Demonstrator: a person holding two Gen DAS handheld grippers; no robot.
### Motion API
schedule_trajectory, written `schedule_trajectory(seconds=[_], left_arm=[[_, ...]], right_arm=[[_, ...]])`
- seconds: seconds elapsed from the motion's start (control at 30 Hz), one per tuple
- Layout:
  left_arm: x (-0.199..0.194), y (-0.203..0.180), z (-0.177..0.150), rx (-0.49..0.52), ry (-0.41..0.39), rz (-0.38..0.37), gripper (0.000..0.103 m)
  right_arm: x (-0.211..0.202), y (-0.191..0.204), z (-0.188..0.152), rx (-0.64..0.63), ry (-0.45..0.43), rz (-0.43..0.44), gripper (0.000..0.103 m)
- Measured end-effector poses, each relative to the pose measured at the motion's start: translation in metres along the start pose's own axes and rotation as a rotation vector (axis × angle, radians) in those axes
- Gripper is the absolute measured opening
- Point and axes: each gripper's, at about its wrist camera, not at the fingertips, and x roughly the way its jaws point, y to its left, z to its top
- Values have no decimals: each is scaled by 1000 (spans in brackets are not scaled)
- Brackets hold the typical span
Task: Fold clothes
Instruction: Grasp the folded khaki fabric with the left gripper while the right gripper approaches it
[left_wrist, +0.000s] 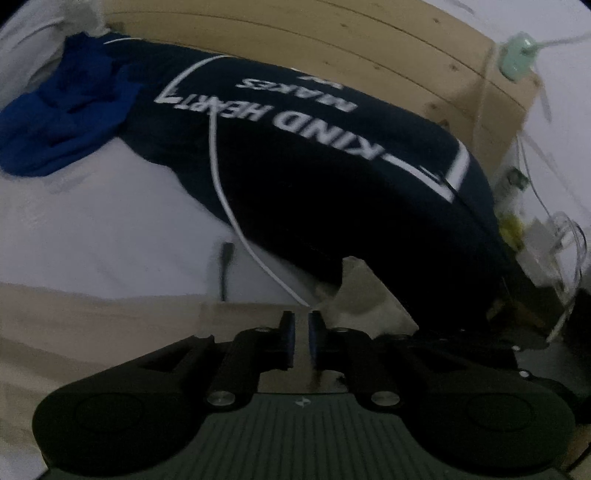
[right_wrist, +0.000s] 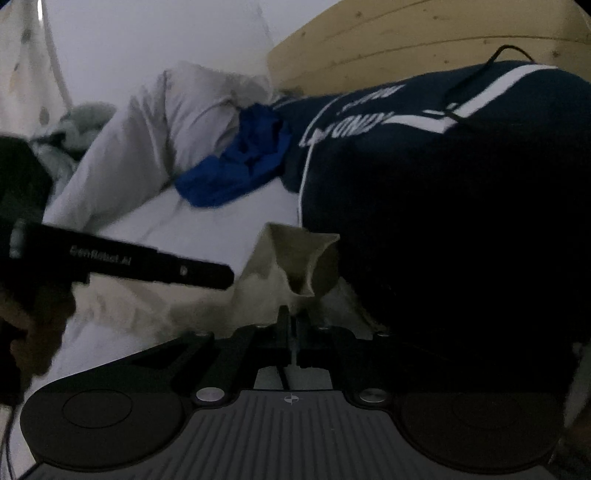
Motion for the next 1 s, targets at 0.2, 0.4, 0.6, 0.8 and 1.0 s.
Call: schedule_trajectory(seconds=[0.2, 0.4, 0.6, 0.8, 1.0], left_arm=[[1, -12, -6, 41, 16, 5, 25], [-7, -16, -14, 79, 15, 33, 28], [-15, -42, -22, 304, 9, 35, 32], [2, -87, -35, 603, 43, 51, 57], [24, -113, -53, 853, 110, 56, 58]], right_arm=[[-34, 16, -30, -232, 85, -114, 35], [-35, 22, -30, -290, 64, -86, 36], [-23, 17, -33, -241, 87, -61, 36], [-67, -5, -32, -73, -1, -131, 41], [-97, -29, -39, 27, -19, -164, 46]])
